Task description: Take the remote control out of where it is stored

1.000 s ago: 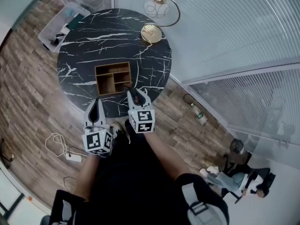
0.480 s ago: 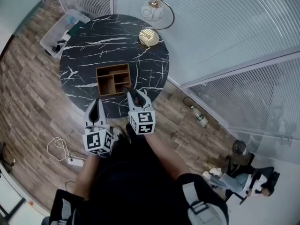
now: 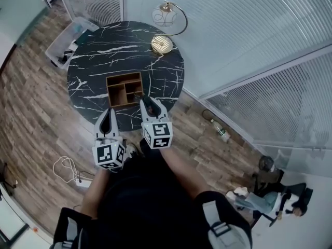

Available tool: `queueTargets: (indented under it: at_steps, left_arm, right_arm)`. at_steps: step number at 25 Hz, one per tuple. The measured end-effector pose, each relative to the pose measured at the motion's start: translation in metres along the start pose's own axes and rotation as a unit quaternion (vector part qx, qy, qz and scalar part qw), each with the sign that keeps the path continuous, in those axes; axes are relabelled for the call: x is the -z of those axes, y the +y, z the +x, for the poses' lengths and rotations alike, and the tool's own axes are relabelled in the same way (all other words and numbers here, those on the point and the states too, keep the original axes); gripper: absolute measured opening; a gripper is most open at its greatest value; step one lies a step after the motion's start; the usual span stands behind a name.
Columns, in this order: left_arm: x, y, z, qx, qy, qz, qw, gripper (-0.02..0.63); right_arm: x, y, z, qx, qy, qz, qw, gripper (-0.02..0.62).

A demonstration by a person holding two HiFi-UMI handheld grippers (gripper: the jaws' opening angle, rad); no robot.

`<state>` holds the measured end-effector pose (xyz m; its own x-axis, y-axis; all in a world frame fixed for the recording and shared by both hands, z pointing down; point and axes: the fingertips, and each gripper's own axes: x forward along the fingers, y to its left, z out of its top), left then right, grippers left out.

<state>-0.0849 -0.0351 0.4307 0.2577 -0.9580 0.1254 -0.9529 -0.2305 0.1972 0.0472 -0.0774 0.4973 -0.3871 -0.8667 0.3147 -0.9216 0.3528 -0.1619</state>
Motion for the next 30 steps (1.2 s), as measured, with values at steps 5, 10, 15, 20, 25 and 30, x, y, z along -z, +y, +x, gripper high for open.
queueTargets:
  at_steps: [5, 10, 15, 20, 25, 30]
  left_arm:
    - [-0.004, -0.005, -0.004, 0.007, -0.003, 0.005, 1.0, 0.008]
    - [-0.005, -0.004, -0.005, 0.007, -0.004, 0.008, 0.9999, 0.008]
    - [-0.008, -0.003, -0.005, 0.008, -0.007, 0.014, 0.9999, 0.008]
    - [-0.004, 0.002, -0.006, 0.005, 0.002, 0.014, 0.9999, 0.008]
    - [-0.004, 0.003, -0.004, 0.004, 0.002, 0.021, 0.9998, 0.008]
    - [-0.008, 0.001, -0.003, 0.006, -0.001, 0.027, 0.9996, 0.008]
  right_arm:
    - [-0.013, 0.004, -0.011, -0.001, -0.013, -0.007, 1.0, 0.098]
    - [-0.024, 0.007, -0.017, -0.004, -0.028, -0.007, 1.0, 0.098]
    - [-0.034, 0.009, -0.024, -0.007, -0.041, -0.007, 0.999, 0.098]
    - [-0.044, 0.013, -0.032, -0.01, -0.052, -0.006, 0.999, 0.098]
    - [-0.049, 0.013, -0.038, -0.013, -0.06, -0.007, 0.998, 0.098]
    - [-0.053, 0.015, -0.041, -0.012, -0.068, -0.012, 0.998, 0.098]
